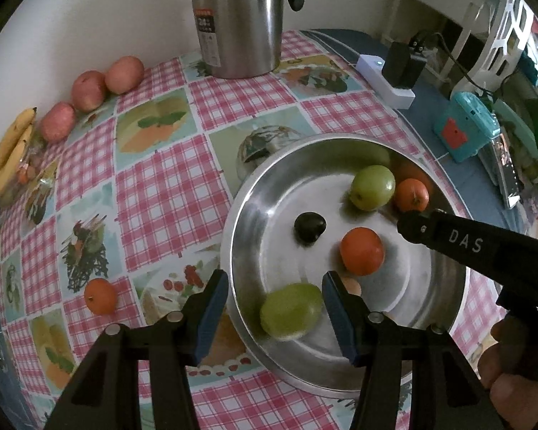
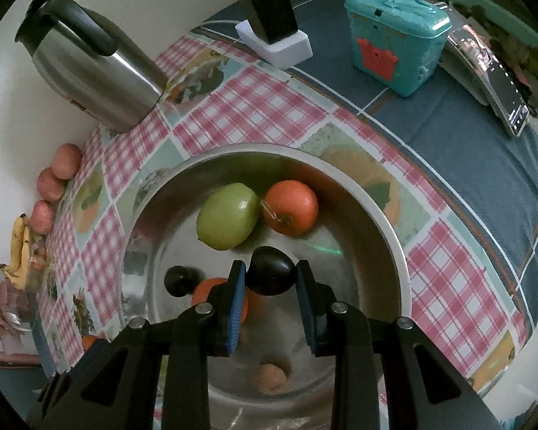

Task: Organize fruits
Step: 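Open the left tool to drop the pear while the right tool releases the plum, then withdraw both open tools from the plate toward the tangerine and plum on the cloth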

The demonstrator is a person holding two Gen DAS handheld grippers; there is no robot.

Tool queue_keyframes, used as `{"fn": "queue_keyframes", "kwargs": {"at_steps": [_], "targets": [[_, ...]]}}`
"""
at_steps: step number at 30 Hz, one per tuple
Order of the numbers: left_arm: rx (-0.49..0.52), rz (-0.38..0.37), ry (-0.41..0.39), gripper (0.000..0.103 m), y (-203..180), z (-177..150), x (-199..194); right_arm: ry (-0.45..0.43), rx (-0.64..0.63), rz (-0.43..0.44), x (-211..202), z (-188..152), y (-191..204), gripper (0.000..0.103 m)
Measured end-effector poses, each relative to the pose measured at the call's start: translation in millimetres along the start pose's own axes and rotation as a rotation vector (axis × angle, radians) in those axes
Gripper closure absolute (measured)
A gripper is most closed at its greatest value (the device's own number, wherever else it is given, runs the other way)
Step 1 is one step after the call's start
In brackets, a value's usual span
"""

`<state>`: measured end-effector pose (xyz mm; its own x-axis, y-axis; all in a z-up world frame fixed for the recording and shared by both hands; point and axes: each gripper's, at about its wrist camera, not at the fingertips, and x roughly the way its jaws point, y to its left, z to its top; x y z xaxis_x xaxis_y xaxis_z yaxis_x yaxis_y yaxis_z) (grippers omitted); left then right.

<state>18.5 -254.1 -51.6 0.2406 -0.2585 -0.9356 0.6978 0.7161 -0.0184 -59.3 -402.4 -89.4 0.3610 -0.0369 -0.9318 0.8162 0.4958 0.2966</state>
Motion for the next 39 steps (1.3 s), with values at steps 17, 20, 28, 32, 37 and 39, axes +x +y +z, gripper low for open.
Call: {"fn": "queue_keyframes", "kwargs": {"at_steps": [17,20,28,32,37,39], "targets": [[-0.096,-0.001,0.024,0.035,25,1,3,-0.015,-0.015,-0.028,-3,2,4,0.048],[-0.150,0.010,0.026,0.031,39,1,3,-0.018,-0.050,-0.025,-4,0,11,0.045],[-0.361,0.047,0.013,0.026,104,-3,-1,-0.016,-0.154,-0.024,-3,-12,40,0.038],[-0.440,0.063,-0.004,0.024,130,-8,-7,-0.015,-0.216,-0.016,-4,-19,59,0.038],[-0.504,0.075,-0.022,0.022,152,-13,-13,-0.021,-0.283,-0.009,-7,-28,79,0.038],[-0.521,0.078,-0.029,0.022,159,-14,-15,-0.024,-0.299,-0.007,-8,-31,84,0.038]]}}
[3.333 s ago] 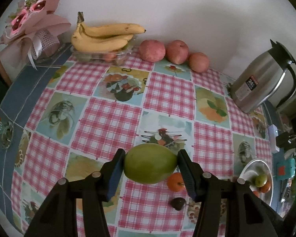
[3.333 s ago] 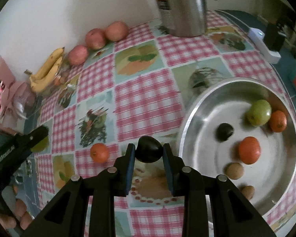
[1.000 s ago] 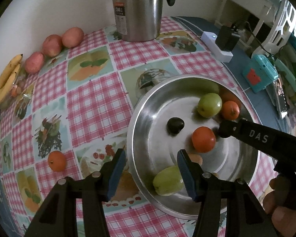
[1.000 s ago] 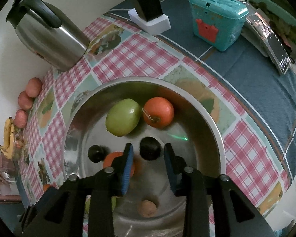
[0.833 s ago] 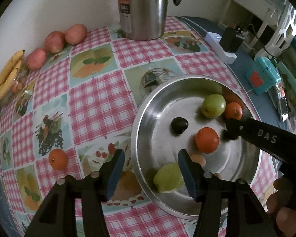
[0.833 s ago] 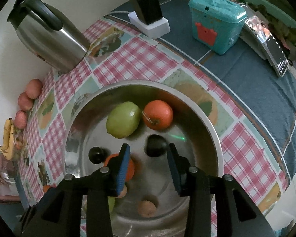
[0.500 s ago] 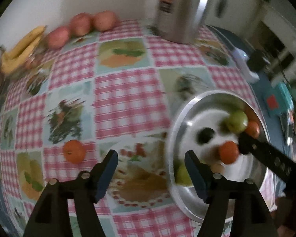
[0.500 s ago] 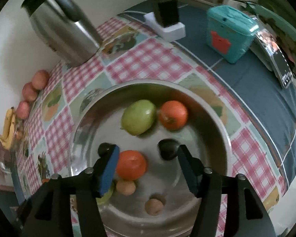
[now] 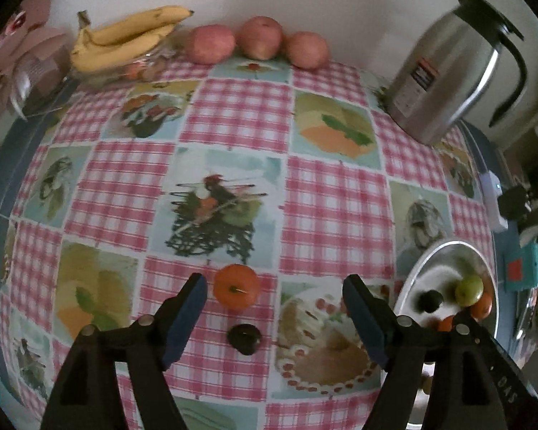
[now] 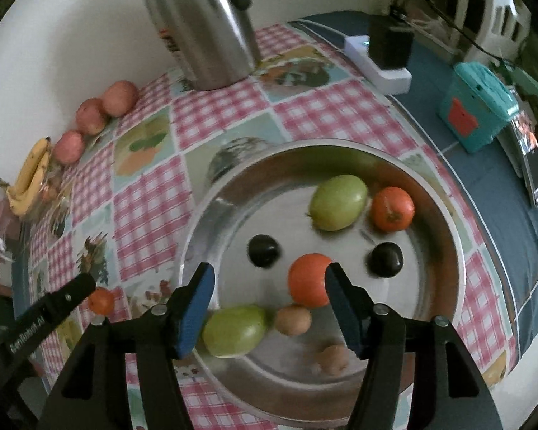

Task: Organize fruits
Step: 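Withdraw both open tools from the plate toward the tangerine and plum on the cloth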

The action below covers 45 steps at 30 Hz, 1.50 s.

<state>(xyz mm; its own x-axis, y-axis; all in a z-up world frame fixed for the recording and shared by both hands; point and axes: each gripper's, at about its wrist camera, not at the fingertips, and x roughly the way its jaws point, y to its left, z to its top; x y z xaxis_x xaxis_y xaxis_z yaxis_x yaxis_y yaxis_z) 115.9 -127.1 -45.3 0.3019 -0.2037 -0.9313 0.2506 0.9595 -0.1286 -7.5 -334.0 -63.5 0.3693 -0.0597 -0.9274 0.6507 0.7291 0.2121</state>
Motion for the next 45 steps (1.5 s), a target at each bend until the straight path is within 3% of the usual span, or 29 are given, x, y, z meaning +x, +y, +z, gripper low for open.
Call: {"fn": "queue_keyframes", "kwargs": {"at_steps": [18,32,35,41,43,45], "targets": [[0.009,-0.003,0.003,0.016,-1,0,2,0.009,-0.045,-0.002,2,-4,14,0.038],[0.043,0.039,-0.005,0.000,-5,-2,6,0.027,-0.046,-0.020,8,-5,15,0.037],[0.050,0.052,-0.007,0.000,-5,-2,7,0.028,-0.045,-0.026,9,-5,15,0.028],[0.055,0.062,-0.010,0.000,-4,-3,9,0.023,-0.048,-0.026,10,-5,15,0.027],[0.058,0.065,-0.017,0.000,-5,-3,8,0.025,-0.048,-0.027,11,-6,15,0.017],[0.063,0.066,-0.021,0.000,-5,-3,8,0.023,-0.050,-0.028,12,-6,15,0.014]]}}
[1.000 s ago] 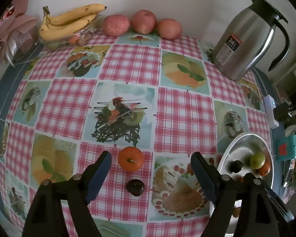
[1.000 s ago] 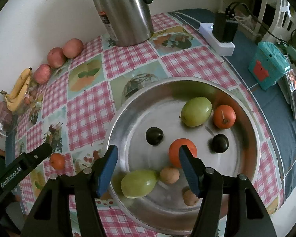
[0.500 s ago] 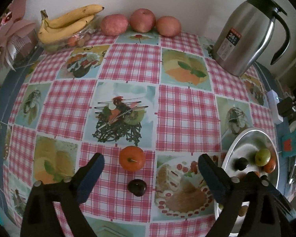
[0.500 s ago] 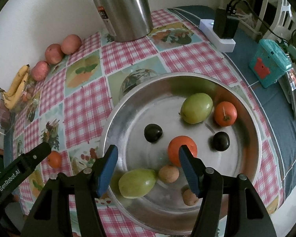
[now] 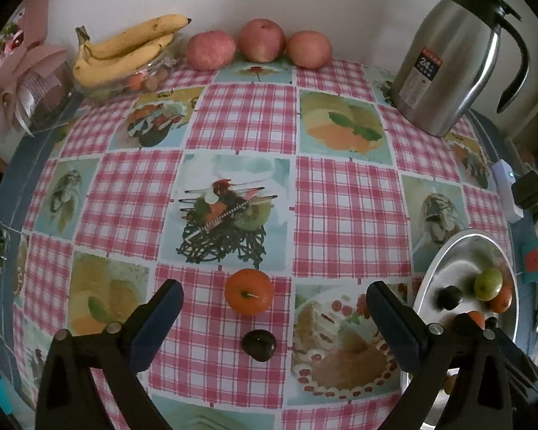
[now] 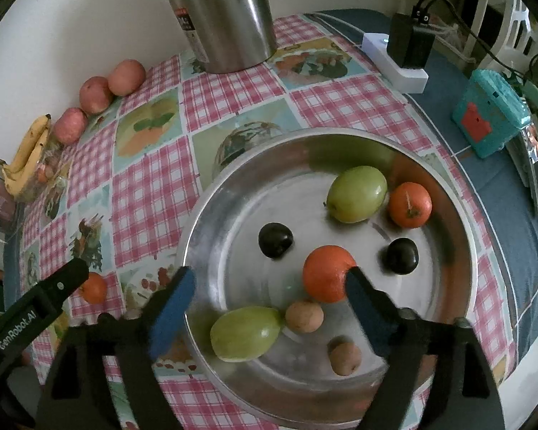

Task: Organize fruits
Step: 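Withdraw both open tools from the plate toward the tangerine and plum on the cloth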

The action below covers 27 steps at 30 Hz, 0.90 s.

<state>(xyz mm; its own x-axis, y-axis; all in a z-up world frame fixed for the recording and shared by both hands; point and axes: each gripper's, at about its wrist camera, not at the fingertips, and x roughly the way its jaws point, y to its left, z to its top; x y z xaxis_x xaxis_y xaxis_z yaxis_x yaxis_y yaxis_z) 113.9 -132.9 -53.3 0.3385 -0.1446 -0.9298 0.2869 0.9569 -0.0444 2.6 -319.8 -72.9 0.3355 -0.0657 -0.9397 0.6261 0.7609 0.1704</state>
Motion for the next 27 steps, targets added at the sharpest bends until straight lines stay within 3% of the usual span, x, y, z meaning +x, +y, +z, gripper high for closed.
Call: {"fn": "queue_keyframes", "kwargs": {"at_steps": [27], "targets": [[0.012,0.025,0.003,0.000,0.3,-2.4,2.9,0.016,-0.042,-0.027,5.4,-1.8,3.9,0.013]]}}
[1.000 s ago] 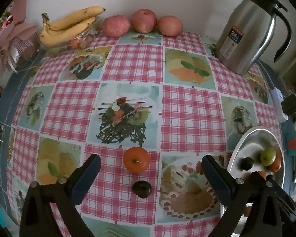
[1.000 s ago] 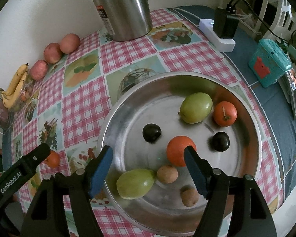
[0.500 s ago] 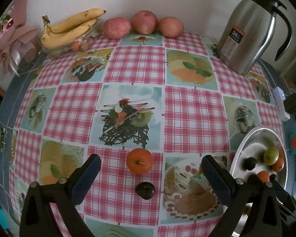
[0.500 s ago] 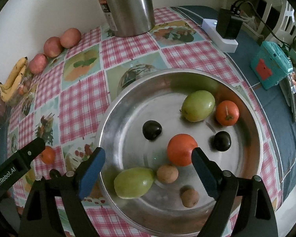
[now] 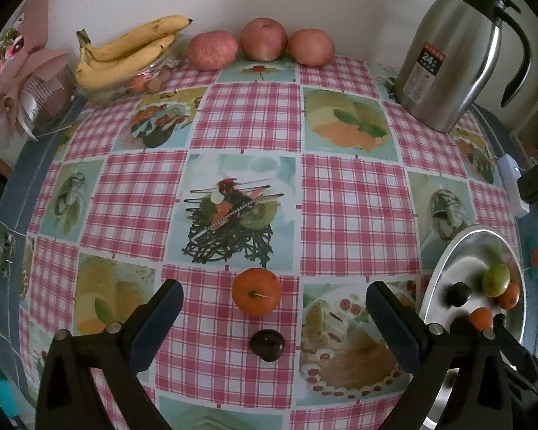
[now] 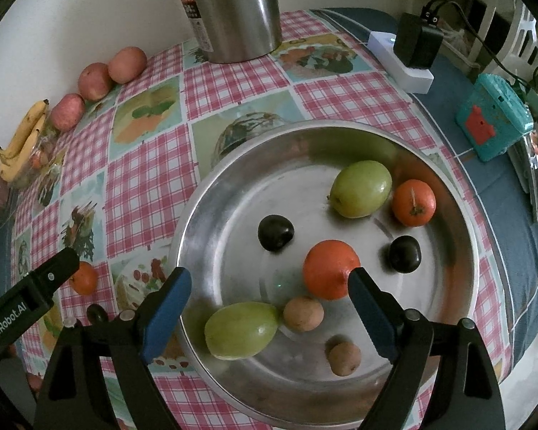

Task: Organize fruits
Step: 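Withdraw both open tools from the plate toward the tangerine and plum on the cloth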

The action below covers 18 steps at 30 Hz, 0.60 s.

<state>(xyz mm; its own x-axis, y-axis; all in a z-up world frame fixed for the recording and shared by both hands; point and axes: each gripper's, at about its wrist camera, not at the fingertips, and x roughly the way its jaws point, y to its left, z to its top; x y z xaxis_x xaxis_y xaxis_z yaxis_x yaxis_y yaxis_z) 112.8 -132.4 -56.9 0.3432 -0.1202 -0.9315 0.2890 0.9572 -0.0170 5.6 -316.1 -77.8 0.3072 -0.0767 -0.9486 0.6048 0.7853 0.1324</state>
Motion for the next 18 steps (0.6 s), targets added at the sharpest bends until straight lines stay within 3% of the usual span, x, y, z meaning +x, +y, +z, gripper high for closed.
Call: {"fn": "queue_keyframes", "kwargs": {"at_steps": [5,18], "targets": [[0.014,0.007,-0.007,0.000,-1,0,-2,0.004,-0.004,-0.001,1,-1,1,0.013],[0.057,0.109,-0.022,0.000,17,2,-5,0.009,-0.021,0.021,3,1,5,0.014]]}}
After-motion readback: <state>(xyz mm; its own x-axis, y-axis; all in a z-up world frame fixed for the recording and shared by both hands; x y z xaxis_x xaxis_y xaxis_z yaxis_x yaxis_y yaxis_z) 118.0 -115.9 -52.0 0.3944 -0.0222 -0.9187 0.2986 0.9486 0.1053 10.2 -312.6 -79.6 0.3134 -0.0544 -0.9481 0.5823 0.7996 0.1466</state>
